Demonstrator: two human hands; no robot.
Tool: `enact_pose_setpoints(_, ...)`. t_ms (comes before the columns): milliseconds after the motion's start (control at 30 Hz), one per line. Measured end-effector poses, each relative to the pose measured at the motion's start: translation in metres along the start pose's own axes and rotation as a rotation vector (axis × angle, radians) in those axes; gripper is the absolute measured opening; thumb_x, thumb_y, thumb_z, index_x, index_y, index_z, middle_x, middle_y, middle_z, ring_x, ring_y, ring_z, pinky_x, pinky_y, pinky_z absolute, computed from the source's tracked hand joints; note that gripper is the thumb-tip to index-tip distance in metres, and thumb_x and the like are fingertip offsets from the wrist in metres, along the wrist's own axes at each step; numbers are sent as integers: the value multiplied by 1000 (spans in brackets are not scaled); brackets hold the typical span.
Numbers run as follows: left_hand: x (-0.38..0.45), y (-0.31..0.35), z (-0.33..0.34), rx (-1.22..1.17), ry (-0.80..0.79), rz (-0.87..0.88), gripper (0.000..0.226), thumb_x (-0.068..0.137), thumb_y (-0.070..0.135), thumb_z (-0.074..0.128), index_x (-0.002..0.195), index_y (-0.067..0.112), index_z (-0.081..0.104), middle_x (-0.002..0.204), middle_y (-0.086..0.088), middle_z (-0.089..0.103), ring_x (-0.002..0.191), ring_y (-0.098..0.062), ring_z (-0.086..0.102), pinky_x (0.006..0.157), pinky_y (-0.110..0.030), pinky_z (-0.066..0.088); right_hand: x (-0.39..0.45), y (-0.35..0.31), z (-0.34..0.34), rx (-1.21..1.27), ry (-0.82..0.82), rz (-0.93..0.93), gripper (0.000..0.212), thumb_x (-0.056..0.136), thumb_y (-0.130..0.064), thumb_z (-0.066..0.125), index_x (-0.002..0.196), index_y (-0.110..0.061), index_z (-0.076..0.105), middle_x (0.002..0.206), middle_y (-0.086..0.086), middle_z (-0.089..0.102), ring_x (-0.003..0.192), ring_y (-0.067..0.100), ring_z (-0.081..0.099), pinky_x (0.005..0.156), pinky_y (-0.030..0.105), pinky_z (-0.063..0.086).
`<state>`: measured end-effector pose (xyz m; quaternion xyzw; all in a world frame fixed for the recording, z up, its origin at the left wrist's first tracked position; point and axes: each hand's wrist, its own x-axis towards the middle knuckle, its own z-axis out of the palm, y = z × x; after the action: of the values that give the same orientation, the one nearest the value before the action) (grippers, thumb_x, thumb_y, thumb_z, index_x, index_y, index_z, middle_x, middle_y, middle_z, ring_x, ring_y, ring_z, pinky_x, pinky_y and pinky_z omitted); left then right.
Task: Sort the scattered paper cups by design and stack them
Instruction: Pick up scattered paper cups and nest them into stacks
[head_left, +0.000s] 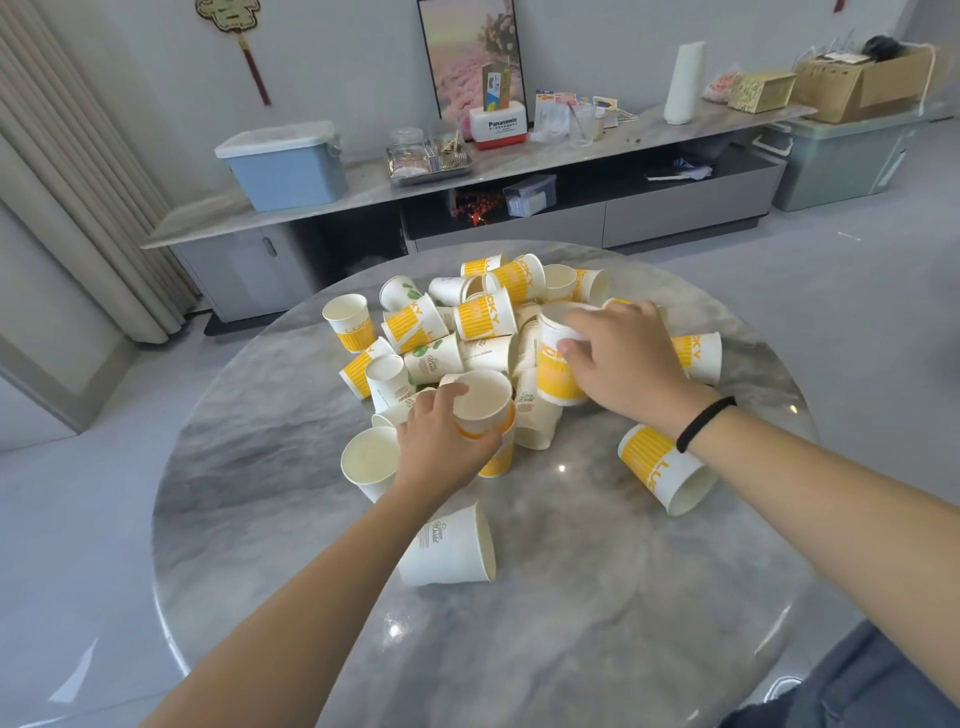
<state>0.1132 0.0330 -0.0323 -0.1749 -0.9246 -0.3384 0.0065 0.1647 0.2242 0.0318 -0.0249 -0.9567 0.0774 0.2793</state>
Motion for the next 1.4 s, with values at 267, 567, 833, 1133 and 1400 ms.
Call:
enact_pose_setpoints(267,-4,-7,-9,-462,-204,-68,121,60,37,75,147,29,-8,135,-4,44,123,-21,53,106,-44,43,9,-49,37,195,30,-288,22,86,-22,43,84,-14,63,71,3,65,77,29,58,75,32,22)
enact_pose_setpoints(567,6,-17,-15,-463,-260,-78,84,80,10,71,147,20,21,134,2,50,105,-11,63,100,-38,49,-4,-40,73,102,-631,-251,23,97,-18,39,104,-10,60,106,13,62,109,30,44,92,39,37)
enact_pose_setpoints(833,27,-3,-21,-137,-188,-30,56,84,7,54,137,18,42,138,-7,43,122,-21,49,94,-23,38,17,-8,62,250,-223,-56,28,90,-23,44,97,-11,68,99,7,65,103,29,50,86,37,39)
enact_pose_setpoints(1133,80,53,8,73,-196,70,34,87,20,49,118,22,62,137,-1,51,131,-19,42,109,-40,20,21,49,80,100,-635,324,35,93,-33,47,127,-29,56,134,15,45,121,35,49,98,39,44)
enact_pose_setpoints(1400,104,70,45,170,-321,18,34,87,19,49,118,22,61,133,-4,51,125,-24,47,106,-40,26,22,59,73,92,-521,221,29,92,-19,49,116,-17,64,119,11,60,106,30,58,84,35,46)
